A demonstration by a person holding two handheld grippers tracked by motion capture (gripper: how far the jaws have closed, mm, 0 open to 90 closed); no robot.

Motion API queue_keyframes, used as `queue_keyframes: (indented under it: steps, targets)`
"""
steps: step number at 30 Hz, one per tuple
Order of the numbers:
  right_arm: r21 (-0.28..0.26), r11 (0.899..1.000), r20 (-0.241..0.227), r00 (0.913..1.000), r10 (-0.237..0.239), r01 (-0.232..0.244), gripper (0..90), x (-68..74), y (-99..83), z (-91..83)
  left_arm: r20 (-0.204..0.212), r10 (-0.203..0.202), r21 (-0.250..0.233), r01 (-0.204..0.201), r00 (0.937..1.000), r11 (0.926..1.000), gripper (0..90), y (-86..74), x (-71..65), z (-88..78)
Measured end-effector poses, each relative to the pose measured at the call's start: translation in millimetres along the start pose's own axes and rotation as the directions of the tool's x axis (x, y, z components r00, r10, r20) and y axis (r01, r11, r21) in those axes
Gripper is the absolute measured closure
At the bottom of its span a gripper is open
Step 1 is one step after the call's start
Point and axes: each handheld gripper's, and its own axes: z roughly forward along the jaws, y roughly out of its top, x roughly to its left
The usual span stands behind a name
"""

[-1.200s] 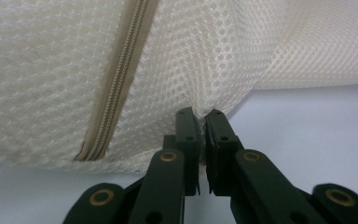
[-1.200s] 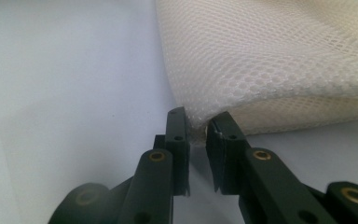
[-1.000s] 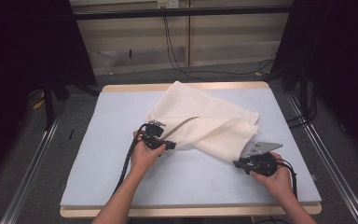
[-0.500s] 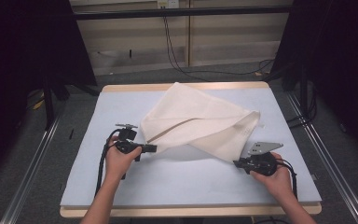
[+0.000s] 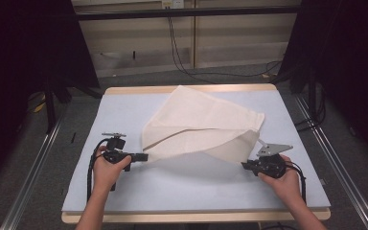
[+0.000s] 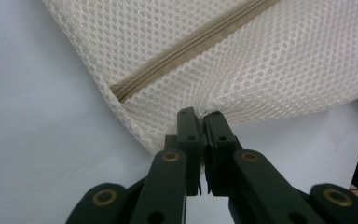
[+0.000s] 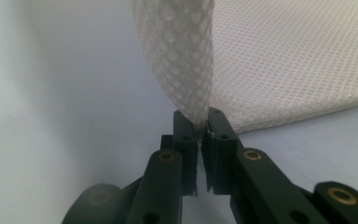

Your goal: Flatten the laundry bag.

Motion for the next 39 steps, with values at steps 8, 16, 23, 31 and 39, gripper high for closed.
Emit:
queue_keyframes:
  steps: [8, 16, 23, 31, 39]
  targets:
    - [0.004, 1.0, 0.034, 0.9994, 0.001, -0.001, 84.8, -8.9, 0.7, -1.3, -0.01, -0.006, 0.02, 0.006, 0.9999, 0.9998, 86.6, -3.0, 0.9, 1.1]
    - [-0.009, 1.0, 0.069, 0.9975, 0.011, -0.011, 84.8, -22.5, 0.4, 1.5, -0.015, -0.017, 0.024, 0.018, 0.9997, 0.9996, 86.4, -6.5, 2.1, 0.7]
    - [-0.011, 1.0, 0.097, 0.9952, 0.012, -0.011, 84.7, -30.9, 0.9, 2.8, -0.013, -0.013, 0.036, 0.014, 0.9998, 0.9993, 86.3, -7.7, 2.0, 2.5]
    - [-0.024, 0.999, 0.119, 0.9925, 0.025, -0.022, 84.5, -42.2, -0.6, 3.4, -0.024, -0.03, 0.04, 0.031, 0.9992, 0.9987, 86.3, -8.7, 1.2, 3.9]
    - [-0.022, 0.999, 0.145, 0.9891, 0.025, -0.022, 83.6, -47.3, -1.7, 2.0, -0.023, -0.013, 0.058, 0.014, 0.9996, 0.9982, 86.3, -9.3, 2.4, 3.3]
